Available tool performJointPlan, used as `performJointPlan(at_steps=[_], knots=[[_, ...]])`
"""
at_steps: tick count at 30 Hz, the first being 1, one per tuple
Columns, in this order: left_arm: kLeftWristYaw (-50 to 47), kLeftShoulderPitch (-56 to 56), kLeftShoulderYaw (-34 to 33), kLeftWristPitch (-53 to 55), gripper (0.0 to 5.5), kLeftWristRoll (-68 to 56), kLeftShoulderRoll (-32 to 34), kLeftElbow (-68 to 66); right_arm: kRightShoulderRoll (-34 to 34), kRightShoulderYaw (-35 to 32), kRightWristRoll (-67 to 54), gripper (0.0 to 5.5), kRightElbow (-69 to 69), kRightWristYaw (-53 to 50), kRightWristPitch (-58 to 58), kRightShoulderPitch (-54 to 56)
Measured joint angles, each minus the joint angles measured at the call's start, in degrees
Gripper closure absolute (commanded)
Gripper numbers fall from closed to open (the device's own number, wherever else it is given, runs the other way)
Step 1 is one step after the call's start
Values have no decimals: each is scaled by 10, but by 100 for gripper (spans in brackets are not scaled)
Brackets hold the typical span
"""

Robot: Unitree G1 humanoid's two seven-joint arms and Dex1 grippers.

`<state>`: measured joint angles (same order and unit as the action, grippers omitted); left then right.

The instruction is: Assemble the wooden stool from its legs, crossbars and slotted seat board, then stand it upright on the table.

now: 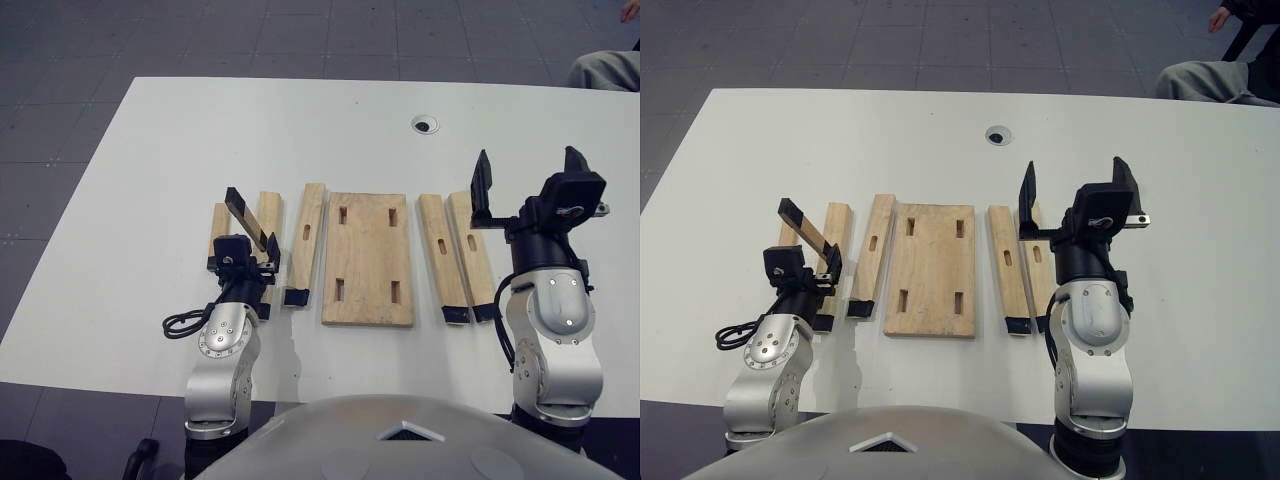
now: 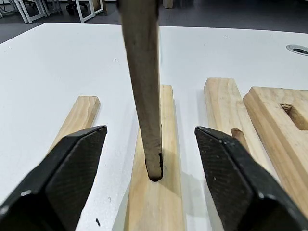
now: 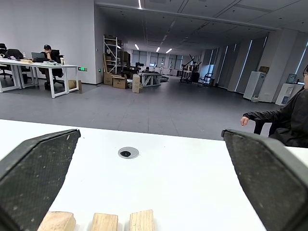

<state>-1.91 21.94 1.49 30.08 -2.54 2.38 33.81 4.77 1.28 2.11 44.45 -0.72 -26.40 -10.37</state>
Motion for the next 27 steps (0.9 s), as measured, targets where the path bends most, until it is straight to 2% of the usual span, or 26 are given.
performJointPlan(at_steps=[1, 6, 19, 27], knots=[[0, -4, -4, 2, 132, 0, -1, 1, -1, 0, 0, 0, 0, 0, 0, -1], [-12, -46, -40, 8, 132, 6, 1, 15, -2, 0, 0, 0, 0, 0, 0, -2], [14, -117, -64, 77, 132, -51, 9, 96, -5, 3, 0, 0, -6, 0, 3, -2], [26, -215, -97, 111, 132, -86, 30, 113, -8, 9, 0, 0, -16, -1, 7, 1]])
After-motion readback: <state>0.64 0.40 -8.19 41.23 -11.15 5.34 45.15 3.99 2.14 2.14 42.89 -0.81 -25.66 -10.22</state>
